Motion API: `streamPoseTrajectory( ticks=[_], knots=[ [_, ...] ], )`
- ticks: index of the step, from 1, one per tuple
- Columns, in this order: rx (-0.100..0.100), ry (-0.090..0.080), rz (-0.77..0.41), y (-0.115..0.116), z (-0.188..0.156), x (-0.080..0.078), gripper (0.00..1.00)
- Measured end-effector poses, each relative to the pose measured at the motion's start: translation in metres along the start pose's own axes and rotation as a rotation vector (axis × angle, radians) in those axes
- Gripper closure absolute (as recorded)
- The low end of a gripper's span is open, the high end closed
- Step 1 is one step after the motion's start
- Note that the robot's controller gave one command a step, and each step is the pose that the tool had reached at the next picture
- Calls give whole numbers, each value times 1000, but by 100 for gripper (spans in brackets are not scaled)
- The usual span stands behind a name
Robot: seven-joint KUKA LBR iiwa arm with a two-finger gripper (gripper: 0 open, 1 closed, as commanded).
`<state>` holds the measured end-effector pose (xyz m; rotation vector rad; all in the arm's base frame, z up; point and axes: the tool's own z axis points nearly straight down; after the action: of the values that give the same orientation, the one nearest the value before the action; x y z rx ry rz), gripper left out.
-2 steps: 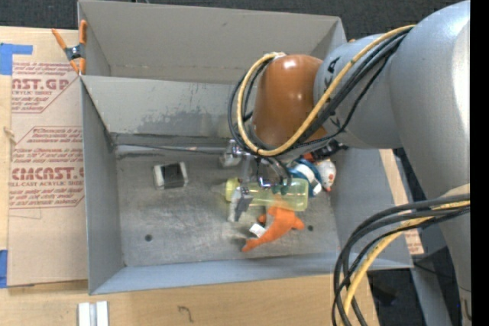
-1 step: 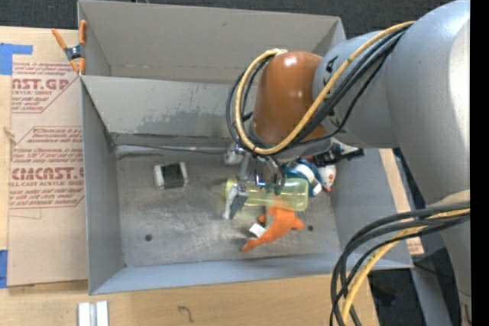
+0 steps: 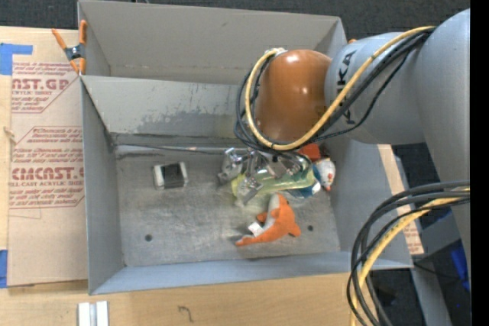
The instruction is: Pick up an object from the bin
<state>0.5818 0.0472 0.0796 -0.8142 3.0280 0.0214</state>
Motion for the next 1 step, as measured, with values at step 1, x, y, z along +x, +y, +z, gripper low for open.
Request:
streamPoseTrajectory(
  ticks=[1],
  knots=[
    [2,-2,0,-1,0,0,100]
  ],
)
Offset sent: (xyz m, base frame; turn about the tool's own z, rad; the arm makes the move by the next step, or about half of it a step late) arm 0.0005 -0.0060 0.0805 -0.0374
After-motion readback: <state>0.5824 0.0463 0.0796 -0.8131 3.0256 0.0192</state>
